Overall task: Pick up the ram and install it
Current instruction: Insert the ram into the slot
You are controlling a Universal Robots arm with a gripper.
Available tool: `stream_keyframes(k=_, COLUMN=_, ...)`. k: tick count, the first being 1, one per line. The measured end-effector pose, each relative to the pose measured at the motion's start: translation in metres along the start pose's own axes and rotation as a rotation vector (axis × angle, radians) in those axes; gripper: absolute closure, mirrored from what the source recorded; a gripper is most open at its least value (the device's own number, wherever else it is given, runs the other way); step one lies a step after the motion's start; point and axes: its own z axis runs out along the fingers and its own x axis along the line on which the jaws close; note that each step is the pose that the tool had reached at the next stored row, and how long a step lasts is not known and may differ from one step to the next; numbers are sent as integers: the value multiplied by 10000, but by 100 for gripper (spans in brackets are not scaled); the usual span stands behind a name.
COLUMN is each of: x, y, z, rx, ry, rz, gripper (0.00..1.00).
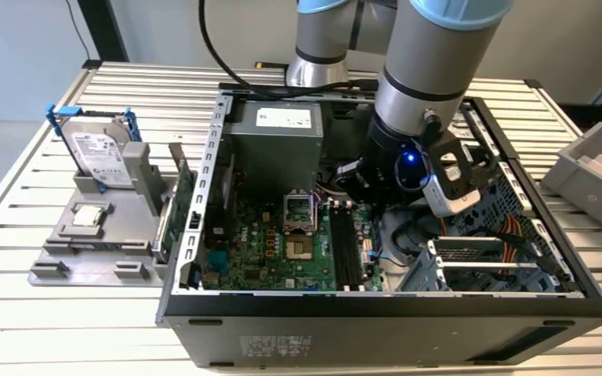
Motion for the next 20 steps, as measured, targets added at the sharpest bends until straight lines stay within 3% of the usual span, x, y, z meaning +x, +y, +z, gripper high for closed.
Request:
stream_keyframes(k=12, x=31, y=-7, z=146, rx=41, ry=0, rz=-17, gripper=100)
stream_keyframes(k=13, x=44, y=-11, z=209, rx=78, ry=-3, rz=-27, gripper=100)
stream_keyframes(k=14, x=59, y=-12, z=232, rx=122, ry=-6, rz=-33, gripper=100)
stream_keyframes(k=18, x=76, y=-14, z=246, rx=361, ry=-22, rz=-53, gripper=100)
stream_keyframes(k=20, x=84, y=-15, z=255, rx=396, ry=-24, rz=-57, gripper=100)
